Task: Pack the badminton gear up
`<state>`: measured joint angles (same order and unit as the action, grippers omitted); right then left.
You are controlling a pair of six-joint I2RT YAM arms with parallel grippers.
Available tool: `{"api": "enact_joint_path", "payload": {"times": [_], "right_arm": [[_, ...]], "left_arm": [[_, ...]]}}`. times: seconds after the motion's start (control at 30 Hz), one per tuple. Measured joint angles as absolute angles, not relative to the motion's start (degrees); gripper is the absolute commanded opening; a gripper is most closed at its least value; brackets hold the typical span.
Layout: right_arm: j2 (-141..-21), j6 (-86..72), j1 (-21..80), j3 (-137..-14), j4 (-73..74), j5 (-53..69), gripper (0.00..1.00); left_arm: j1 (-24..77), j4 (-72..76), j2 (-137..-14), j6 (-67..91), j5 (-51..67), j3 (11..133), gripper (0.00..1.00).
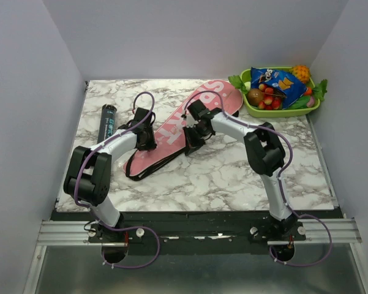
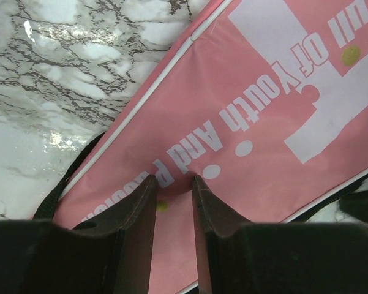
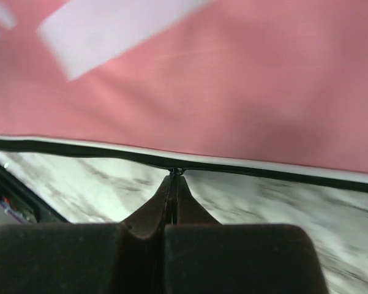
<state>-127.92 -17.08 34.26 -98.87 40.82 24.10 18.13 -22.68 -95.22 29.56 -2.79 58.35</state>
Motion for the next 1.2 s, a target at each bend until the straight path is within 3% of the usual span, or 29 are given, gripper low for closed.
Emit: {"api": "enact_joint_path", "payload": {"times": [0.33, 0.63, 1.2], "right_arm": [[-130.13, -21.93, 47.44, -101.10, 35.97, 36.14, 0.01], [-131.41, -27.27, 48.42, -99.39, 32.42, 43.55, 0.01], [-115.70, -33.61, 47.16, -69.01, 22.96, 41.63, 0.01]], "left_arm": [[17.82, -21.04, -95.59, 29.45, 3.31, 58.02, 0.34], [17.08, -18.24, -92.60, 31.64, 6.72, 54.13, 0.37], [20.88, -32.88, -70.67, 28.77, 11.51, 46.17, 0.42]]}}
